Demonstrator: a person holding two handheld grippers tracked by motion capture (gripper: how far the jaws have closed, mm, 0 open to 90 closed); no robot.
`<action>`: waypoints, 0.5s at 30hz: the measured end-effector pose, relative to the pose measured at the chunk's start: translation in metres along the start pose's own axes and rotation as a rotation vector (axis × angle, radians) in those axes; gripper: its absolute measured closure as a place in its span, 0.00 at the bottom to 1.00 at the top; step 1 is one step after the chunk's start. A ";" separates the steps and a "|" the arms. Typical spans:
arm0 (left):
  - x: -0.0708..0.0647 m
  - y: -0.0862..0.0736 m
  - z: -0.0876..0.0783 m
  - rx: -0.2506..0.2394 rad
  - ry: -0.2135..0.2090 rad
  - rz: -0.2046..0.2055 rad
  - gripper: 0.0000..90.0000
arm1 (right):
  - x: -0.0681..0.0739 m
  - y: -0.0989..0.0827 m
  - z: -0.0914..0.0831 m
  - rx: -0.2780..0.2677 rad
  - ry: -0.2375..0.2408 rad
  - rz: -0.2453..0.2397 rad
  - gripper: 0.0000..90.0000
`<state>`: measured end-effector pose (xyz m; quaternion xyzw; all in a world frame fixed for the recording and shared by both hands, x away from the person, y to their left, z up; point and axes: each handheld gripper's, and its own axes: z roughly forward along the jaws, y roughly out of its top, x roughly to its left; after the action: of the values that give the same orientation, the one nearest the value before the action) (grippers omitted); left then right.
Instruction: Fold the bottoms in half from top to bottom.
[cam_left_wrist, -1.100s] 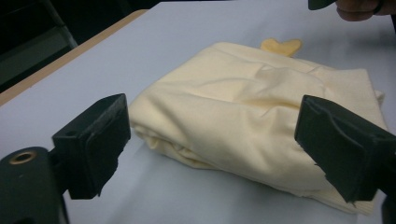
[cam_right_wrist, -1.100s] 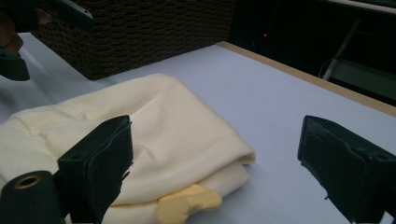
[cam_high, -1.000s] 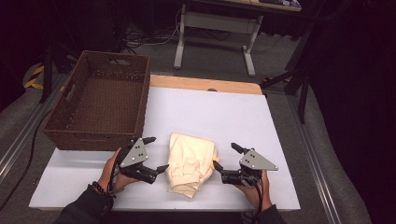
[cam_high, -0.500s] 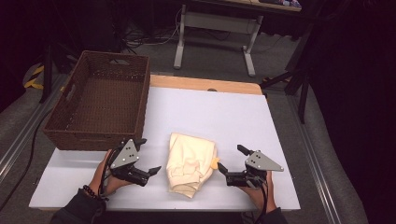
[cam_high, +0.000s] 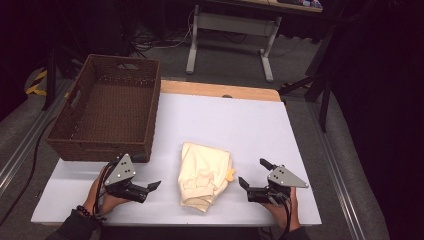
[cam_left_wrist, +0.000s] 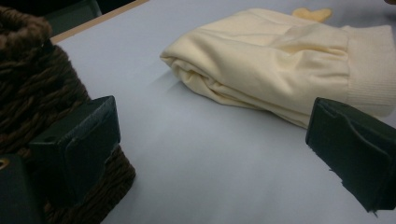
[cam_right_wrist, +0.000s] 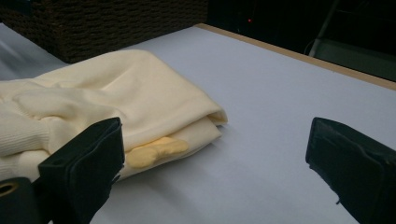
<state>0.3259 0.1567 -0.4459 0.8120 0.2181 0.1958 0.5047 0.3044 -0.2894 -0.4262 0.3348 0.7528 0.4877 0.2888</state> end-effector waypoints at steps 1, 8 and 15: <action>0.001 -0.002 -0.001 0.000 0.003 -0.007 0.04 | 0.000 -0.001 -0.001 0.001 -0.007 -0.005 0.05; 0.007 -0.014 -0.017 -0.003 0.032 -0.052 0.04 | -0.001 -0.007 -0.004 -0.003 -0.016 -0.017 0.06; 0.010 -0.022 -0.028 0.000 0.046 -0.071 0.05 | -0.003 -0.011 -0.005 0.009 -0.018 -0.011 0.06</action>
<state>0.3161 0.1915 -0.4538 0.7990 0.2581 0.1965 0.5063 0.2998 -0.2980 -0.4341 0.3363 0.7542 0.4795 0.2969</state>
